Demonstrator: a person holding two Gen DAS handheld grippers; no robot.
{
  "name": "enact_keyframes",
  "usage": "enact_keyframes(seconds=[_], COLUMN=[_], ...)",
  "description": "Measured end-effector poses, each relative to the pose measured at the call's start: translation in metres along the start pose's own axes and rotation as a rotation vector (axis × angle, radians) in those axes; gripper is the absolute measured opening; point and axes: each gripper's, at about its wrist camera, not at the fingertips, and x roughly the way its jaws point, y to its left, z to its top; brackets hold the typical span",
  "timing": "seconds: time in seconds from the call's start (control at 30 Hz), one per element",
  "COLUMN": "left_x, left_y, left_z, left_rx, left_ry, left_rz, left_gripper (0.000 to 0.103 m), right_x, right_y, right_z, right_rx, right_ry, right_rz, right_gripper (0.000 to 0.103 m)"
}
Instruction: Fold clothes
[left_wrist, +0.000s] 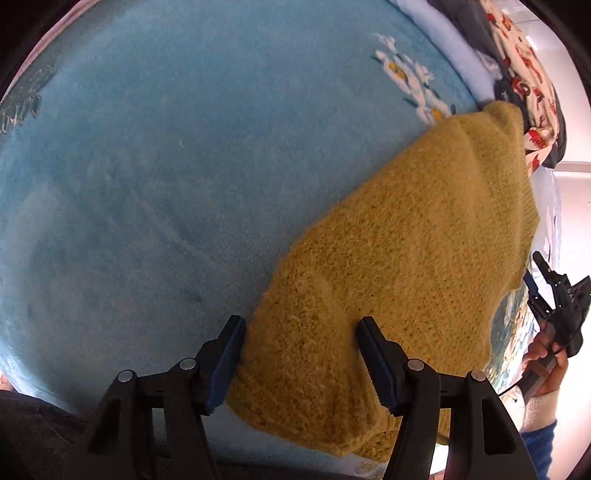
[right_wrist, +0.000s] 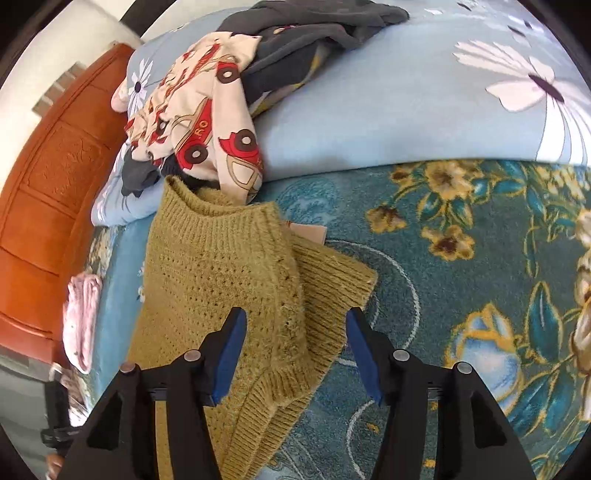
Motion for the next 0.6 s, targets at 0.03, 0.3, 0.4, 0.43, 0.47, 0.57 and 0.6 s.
enact_keyframes(seconds=[0.03,0.3,0.4,0.43,0.47,0.57,0.6], left_x=[0.001,0.003,0.003,0.003,0.003,0.000,-0.002], left_y=[0.002,0.011,0.002,-0.002,-0.005,-0.005,-0.003], left_z=[0.001,-0.002,-0.005,-0.006,-0.007,-0.007,-0.005], left_rx=[-0.009,-0.055,-0.010,0.009,0.026,0.034,0.032], left_ry=[0.008,0.022,0.020,0.018,0.014,0.009,0.005], left_rz=[-0.012,-0.070,-0.048,-0.040,-0.030,-0.038,-0.043], left_gripper=[0.070,0.064,0.045,0.042,0.035,0.023,0.020], right_x=[0.003,0.027,0.031,0.031,0.032,0.033,0.033], right_y=[-0.007,-0.032,-0.035,-0.036,-0.037,-0.038,-0.038], right_z=[0.001,0.008,0.009,0.010,0.010,0.011,0.011], right_rx=[0.043,0.203,0.222,0.234,0.249,0.306,0.322], right_ry=[-0.004,-0.008,-0.016,-0.018,-0.020,-0.022,-0.020], right_rz=[0.007,0.087,0.105,0.113,0.117,0.107,0.097], right_gripper=[0.058,0.058,0.058,0.058,0.058,0.058,0.056])
